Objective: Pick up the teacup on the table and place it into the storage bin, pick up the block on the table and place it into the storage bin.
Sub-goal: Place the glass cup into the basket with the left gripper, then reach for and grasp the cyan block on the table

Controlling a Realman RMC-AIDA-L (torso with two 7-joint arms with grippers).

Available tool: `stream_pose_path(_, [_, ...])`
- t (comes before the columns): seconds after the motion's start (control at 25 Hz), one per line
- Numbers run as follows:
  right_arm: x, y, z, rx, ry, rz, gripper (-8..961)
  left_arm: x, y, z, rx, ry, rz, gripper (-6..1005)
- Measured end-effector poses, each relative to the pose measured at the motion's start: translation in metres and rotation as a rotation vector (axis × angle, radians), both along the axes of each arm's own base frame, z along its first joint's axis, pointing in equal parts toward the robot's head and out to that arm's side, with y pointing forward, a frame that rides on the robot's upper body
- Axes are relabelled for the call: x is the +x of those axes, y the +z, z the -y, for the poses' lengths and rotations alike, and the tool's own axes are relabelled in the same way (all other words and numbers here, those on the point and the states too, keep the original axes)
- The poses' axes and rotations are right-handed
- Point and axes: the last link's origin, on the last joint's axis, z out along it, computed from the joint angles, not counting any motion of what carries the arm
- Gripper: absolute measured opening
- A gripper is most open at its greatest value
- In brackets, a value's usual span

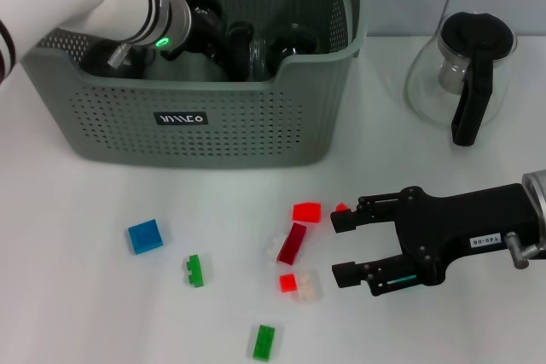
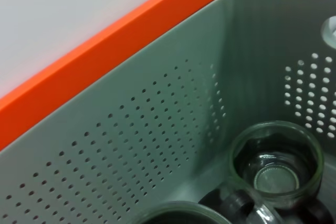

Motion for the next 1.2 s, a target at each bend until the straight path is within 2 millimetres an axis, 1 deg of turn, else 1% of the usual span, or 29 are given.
stream_pose_path(0.36, [0.001, -0.001, 0.001, 0.000, -0.004, -0.001, 822, 0.003, -0.006, 0.002, -0.005, -0.021, -0.013, 93])
stream_pose_path(0.56, [0.001, -0.001, 0.001, 0.000, -0.004, -0.001, 822, 0.003, -0.004, 0.001, 0.009, -0.017, -0.002, 285])
stream_pose_path(0.68, [0.001, -0.001, 0.001, -0.001, -0.006, -0.002, 821, 0.004, 0.004, -0.001, 0.028, -0.002, 0.023, 419])
stream_pose_path(0.8, [0.003, -0.001, 0.002, 0.001, -0.009, -0.005, 821, 0.006, 0.024, 0.000, 0.071, 0.022, 0.069, 563])
stream_pose_path(0.84, [0.003, -0.001, 0.002, 0.003, -0.009, -0.006, 821, 0.008, 0.039, 0.001, 0.102, 0.031, 0.098, 603])
stream_pose_path(0.92, [0.003, 0.000, 0.001, 0.006, -0.009, -0.006, 821, 0.013, 0.060, 0.004, 0.148, 0.034, 0.144, 683])
stream_pose_path(0.96, [0.004, 0.000, 0.001, 0.007, -0.010, -0.005, 821, 0.018, 0.078, 0.008, 0.188, 0.032, 0.195, 723])
stream_pose_path(1.0, [0.004, 0.000, 0.001, 0.008, -0.010, -0.005, 821, 0.023, 0.089, 0.011, 0.208, 0.031, 0.239, 763])
stream_pose_path(1.04, [0.004, 0.000, 0.001, 0.008, -0.010, -0.004, 821, 0.027, 0.102, 0.017, 0.223, 0.026, 0.307, 803])
stream_pose_path(1.08, [0.004, 0.001, 0.001, 0.008, -0.009, -0.004, 822, 0.030, 0.112, 0.023, 0.227, 0.020, 0.363, 812])
stream_pose_path(1.16, [0.005, 0.002, 0.001, 0.009, -0.004, -0.004, 822, 0.039, 0.129, 0.040, 0.191, -0.023, 0.527, 829])
stream_pose_path(1.2, [0.005, 0.002, 0.001, 0.010, 0.001, -0.004, 822, 0.043, 0.134, 0.051, 0.142, -0.059, 0.605, 838])
